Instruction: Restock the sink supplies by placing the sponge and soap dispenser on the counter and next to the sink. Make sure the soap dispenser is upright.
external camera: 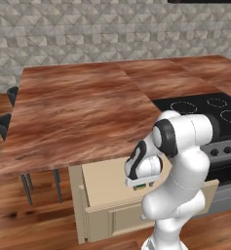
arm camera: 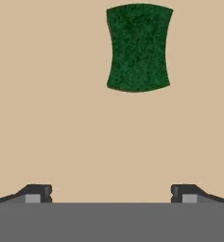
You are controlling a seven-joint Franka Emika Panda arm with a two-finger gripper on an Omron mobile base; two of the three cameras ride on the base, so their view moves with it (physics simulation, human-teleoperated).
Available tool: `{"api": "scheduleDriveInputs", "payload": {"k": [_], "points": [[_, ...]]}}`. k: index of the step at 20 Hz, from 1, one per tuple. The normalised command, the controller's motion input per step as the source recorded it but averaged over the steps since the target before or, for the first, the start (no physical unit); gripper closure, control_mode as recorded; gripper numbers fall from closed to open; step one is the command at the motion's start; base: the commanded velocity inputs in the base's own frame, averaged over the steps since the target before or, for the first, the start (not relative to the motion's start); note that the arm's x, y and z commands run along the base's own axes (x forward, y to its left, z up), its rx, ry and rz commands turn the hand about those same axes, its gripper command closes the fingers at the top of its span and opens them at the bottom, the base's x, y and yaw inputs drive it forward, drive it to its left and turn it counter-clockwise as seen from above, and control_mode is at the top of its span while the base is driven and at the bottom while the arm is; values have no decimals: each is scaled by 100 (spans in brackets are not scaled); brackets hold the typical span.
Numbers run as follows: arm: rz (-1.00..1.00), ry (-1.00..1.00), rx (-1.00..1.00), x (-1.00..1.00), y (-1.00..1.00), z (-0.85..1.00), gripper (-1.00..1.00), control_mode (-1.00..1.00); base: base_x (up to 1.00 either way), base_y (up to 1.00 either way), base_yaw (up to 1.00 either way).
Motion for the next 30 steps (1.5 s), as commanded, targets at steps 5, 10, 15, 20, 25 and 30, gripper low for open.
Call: {"api": "scheduleDriveInputs", "payload": {"k": [5,10,15,20,25,30], "points": [[-12,0,3,17,0,-13,-100,-100,0,0,0],[-11,1,2,6,0,-22,-100,-100,0,0,0],[-9,4,3,0,0,-33,-100,-100,0,0,0],[-4,10,0,0,0,-20,-100,-100,0,0,0],[0,7,0,-13,0,-9,-100,-100,0,0,0],[0,3,0,-37,-1,0,-100,-100,0,0,0]]}}
